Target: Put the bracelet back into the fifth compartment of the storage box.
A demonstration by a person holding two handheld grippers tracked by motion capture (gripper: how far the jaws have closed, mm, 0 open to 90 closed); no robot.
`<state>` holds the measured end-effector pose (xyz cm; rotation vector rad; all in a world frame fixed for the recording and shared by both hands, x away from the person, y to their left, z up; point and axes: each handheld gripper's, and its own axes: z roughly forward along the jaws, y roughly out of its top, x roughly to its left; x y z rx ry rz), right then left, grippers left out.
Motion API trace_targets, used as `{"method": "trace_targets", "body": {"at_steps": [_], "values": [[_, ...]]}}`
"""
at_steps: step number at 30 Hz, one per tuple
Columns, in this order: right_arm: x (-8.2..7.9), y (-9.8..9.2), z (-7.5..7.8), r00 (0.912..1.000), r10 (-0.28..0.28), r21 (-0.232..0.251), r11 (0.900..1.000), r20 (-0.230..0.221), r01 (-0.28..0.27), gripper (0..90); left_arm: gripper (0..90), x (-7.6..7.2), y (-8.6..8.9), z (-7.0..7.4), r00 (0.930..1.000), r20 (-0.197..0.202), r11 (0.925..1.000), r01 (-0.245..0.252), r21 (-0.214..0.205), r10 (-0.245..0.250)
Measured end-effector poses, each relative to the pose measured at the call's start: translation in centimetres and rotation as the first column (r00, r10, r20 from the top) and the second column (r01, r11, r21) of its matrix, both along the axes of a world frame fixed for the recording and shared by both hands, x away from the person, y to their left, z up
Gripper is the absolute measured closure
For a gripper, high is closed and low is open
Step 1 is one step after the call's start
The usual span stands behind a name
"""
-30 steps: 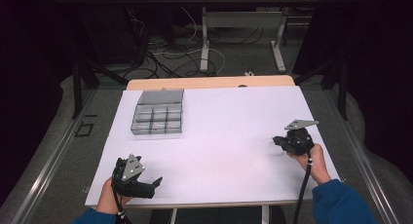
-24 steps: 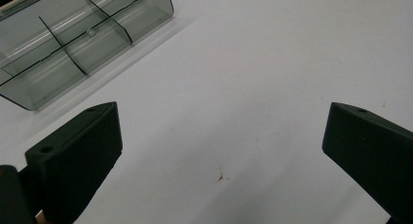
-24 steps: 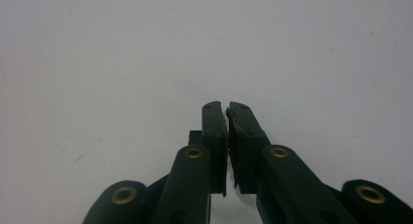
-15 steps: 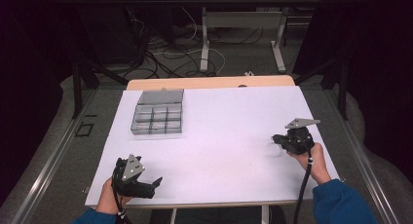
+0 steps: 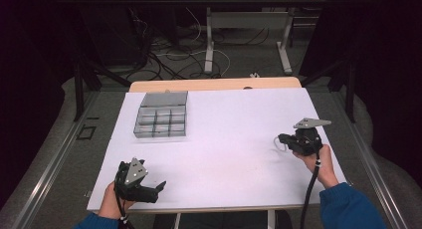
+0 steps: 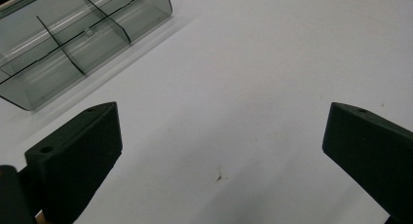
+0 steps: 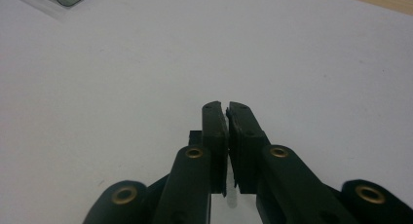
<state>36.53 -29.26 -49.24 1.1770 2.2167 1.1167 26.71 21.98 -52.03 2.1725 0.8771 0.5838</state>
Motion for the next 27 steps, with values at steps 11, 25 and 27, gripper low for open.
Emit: {"method": "trace_targets", "body": {"at_steps": [11,25,27], "values": [[-0.1,2.1,0.9,0.9988,0.041,0.003,0.9991,0.027,-0.041,86.3,0.7,0.0,0.0,0.0,1.0,-0.002,1.0,0.001,-0.002,-0.001],[0.5,3.9,1.5,0.9958,0.086,-0.001,0.9963,0.03,-0.086,86.3,0.7,0.0,0.1,0.0,0.9999,-0.01,1.0,0.007,0.001,-0.007],[0.7,4.4,1.6,0.9951,0.092,0.002,0.9957,0.035,-0.093,86.3,0.7,0.0,0.1,0.0,1.0,-0.005,1.0,0.004,-0.004,-0.004]]}}
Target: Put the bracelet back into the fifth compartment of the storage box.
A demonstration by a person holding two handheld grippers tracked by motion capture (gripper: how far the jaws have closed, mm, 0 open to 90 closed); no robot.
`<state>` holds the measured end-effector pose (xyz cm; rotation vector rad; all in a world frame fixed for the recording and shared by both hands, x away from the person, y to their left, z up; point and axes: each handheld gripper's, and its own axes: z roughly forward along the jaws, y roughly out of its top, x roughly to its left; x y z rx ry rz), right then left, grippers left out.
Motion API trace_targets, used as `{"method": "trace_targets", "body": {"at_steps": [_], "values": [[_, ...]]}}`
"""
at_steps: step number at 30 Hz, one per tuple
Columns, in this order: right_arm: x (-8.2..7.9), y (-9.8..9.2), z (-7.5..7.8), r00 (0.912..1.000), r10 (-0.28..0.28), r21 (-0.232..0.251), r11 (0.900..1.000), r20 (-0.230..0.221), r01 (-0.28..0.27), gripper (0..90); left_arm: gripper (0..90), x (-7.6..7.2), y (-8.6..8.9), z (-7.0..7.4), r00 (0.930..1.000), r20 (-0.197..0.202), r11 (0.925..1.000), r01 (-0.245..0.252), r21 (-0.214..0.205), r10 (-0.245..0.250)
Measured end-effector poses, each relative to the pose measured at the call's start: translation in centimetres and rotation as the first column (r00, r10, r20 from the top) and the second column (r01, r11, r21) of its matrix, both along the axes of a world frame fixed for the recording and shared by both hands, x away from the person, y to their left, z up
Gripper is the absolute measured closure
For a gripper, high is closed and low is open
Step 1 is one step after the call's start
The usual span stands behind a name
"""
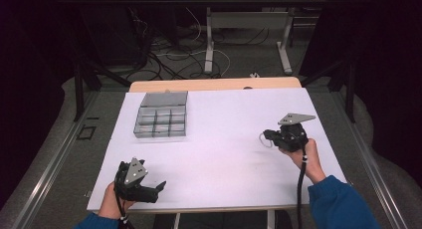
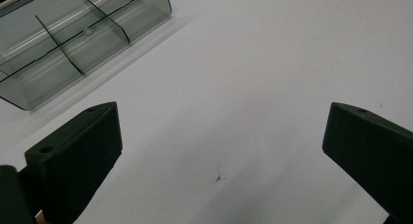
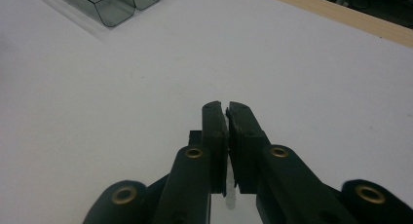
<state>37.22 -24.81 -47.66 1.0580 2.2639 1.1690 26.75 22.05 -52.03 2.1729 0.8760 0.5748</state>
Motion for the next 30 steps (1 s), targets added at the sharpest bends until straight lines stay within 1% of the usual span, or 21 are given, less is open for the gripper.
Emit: {"method": "trace_targets", "body": {"at_steps": [2,7,8,9,12,13,14,15,17,18,21,23,24,26,29,30], "values": [[0.1,0.3,0.1,1.0,0.007,-0.001,1.0,-0.004,-0.007,86.3,0.7,0.0,0.0,0.0,1.0,-0.001,1.0,0.0,0.0,0.0],[0.2,1.0,0.3,0.9998,0.019,-0.003,0.9998,0.005,-0.019,86.3,0.7,0.0,0.0,0.0,1.0,-0.001,1.0,0.0,-0.001,0.0],[0.3,1.3,0.5,0.9994,0.032,0.0,0.9995,0.012,-0.032,86.3,0.7,0.0,0.0,0.0,1.0,-0.002,1.0,0.001,-0.001,-0.001],[0.3,1.5,0.6,0.9994,0.032,-0.002,0.9995,0.008,-0.032,86.3,0.7,0.0,0.0,0.0,1.0,-0.003,1.0,0.0,-0.001,0.0],[0.6,2.0,0.7,0.9989,0.046,0.005,0.9989,0.012,-0.046,86.3,0.6,0.1,0.0,0.0,1.0,-0.007,1.0,0.005,0.008,-0.005],[0.6,2.2,0.7,0.9986,0.051,0.002,0.9987,0.013,-0.051,86.3,0.6,0.1,0.0,0.0,0.9999,-0.009,1.0,0.006,0.006,-0.006],[0.7,2.4,0.8,0.9984,0.055,-0.001,0.9985,0.013,-0.055,86.3,0.6,0.0,0.0,0.0,1.0,-0.002,1.0,0.0,-0.006,0.0],[0.7,2.6,0.8,0.9983,0.058,-0.003,0.9983,0.011,-0.058,86.3,0.7,0.0,0.0,0.0,1.0,-0.002,1.0,0.0,-0.006,0.0],[0.8,3.0,0.9,0.9978,0.065,0.001,0.9979,0.01,-0.065,86.3,0.6,0.0,0.0,-0.1,1.0,0.001,1.0,0.002,-0.005,-0.002],[0.9,3.2,0.9,0.9971,0.074,-0.003,0.9972,0.016,-0.074,86.3,0.6,0.0,0.0,-0.1,1.0,-0.001,1.0,0.003,0.003,-0.003],[1.0,3.8,1.1,0.9964,0.083,-0.004,0.9966,0.018,-0.083,86.3,0.7,0.0,0.0,-0.1,1.0,-0.001,1.0,0.002,0.0,-0.002],[1.1,4.2,1.2,0.9955,0.093,-0.001,0.9957,0.016,-0.093,86.3,0.7,0.0,0.0,0.0,0.9999,-0.009,1.0,0.006,0.003,-0.006],[1.1,4.4,1.2,0.9953,0.093,-0.003,0.9957,0.028,-0.093,86.3,0.7,0.0,0.0,0.0,0.9999,-0.008,1.0,0.007,0.005,-0.007],[1.2,4.8,1.3,0.9947,0.1,-0.003,0.995,0.023,-0.1,86.3,0.6,0.0,0.0,0.0,0.9999,-0.008,1.0,0.007,0.005,-0.007],[1.5,5.4,1.5,0.9929,0.115,-0.002,0.9934,0.033,-0.115,86.3,0.6,0.0,0.0,0.0,1.0,-0.007,1.0,0.006,0.007,-0.005],[1.5,5.6,1.6,0.9931,0.114,-0.002,0.9935,0.028,-0.114,86.3,0.6,0.0,0.0,0.0,1.0,-0.007,1.0,0.005,0.004,-0.005]]}}
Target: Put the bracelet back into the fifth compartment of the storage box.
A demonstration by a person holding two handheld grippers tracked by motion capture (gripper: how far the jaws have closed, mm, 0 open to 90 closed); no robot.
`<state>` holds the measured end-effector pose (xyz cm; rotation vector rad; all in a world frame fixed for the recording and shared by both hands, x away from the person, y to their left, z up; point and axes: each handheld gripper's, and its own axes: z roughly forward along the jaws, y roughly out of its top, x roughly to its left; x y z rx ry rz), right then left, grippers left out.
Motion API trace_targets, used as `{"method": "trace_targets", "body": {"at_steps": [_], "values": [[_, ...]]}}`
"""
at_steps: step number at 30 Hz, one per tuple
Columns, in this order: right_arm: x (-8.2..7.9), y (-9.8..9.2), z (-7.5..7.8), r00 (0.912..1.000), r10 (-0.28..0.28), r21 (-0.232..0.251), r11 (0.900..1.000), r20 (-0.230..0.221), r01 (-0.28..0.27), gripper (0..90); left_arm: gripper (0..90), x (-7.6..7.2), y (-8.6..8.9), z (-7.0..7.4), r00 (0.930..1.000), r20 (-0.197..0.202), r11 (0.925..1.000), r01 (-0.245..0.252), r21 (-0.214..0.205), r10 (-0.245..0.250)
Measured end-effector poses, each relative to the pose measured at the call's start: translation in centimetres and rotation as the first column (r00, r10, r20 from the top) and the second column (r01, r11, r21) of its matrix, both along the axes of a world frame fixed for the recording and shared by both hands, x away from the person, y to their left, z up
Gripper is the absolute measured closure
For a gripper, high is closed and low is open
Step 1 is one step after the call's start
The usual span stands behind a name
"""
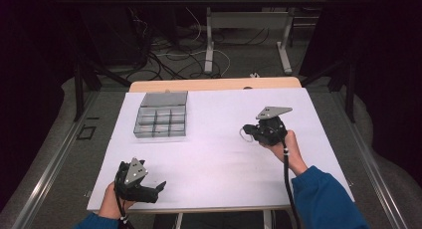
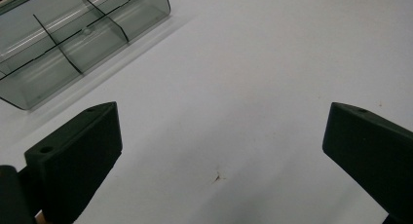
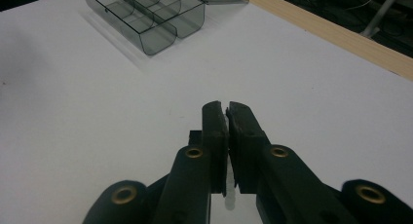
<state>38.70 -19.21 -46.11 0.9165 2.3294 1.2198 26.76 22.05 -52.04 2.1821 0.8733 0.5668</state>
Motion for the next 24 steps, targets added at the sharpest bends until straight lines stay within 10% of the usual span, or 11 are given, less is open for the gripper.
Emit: {"method": "trace_targets", "body": {"at_steps": [24], "values": [[1.6,4.5,0.5,0.9975,0.07,0.001,0.9976,0.007,-0.07,86.3,0.6,0.0,0.0,-0.1,1.0,0.009,1.0,0.0,-0.004,0.0]]}}
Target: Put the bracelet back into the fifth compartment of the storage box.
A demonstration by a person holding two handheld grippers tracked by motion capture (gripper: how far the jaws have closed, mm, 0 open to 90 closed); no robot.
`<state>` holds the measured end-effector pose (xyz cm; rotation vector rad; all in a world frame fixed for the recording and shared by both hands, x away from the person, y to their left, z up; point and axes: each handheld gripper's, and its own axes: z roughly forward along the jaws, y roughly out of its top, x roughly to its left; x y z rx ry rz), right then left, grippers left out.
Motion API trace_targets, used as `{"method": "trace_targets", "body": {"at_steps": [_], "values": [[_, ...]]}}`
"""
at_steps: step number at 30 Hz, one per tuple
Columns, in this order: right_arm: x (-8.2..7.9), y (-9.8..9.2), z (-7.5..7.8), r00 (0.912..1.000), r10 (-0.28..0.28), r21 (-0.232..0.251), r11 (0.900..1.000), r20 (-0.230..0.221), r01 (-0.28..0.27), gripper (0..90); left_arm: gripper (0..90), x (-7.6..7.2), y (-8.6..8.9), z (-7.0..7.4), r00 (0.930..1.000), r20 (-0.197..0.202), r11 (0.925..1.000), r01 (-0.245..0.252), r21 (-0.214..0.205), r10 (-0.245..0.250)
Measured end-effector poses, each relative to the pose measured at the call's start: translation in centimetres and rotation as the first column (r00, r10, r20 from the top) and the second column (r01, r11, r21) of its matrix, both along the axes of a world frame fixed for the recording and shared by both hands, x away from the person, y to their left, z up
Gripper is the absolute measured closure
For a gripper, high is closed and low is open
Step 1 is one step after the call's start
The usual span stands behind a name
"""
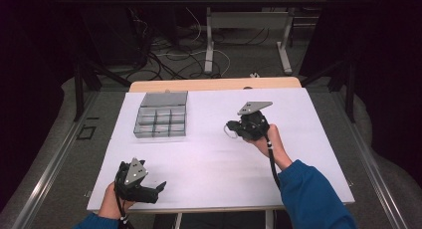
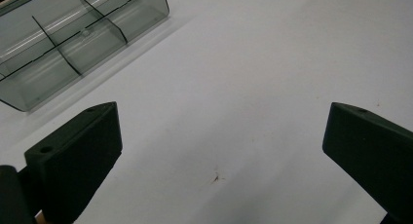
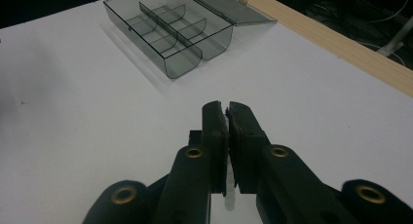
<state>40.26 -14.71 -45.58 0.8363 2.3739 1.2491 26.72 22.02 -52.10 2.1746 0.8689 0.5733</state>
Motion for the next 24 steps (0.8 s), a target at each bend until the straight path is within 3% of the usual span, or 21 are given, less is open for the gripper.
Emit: {"method": "trace_targets", "body": {"at_steps": [24], "values": [[1.6,3.9,0.3,0.999,0.046,0.014,0.9989,-0.002,-0.046,86.2,0.6,0.0,0.1,0.0,0.9999,-0.009,1.0,0.005,0.005,-0.005]]}}
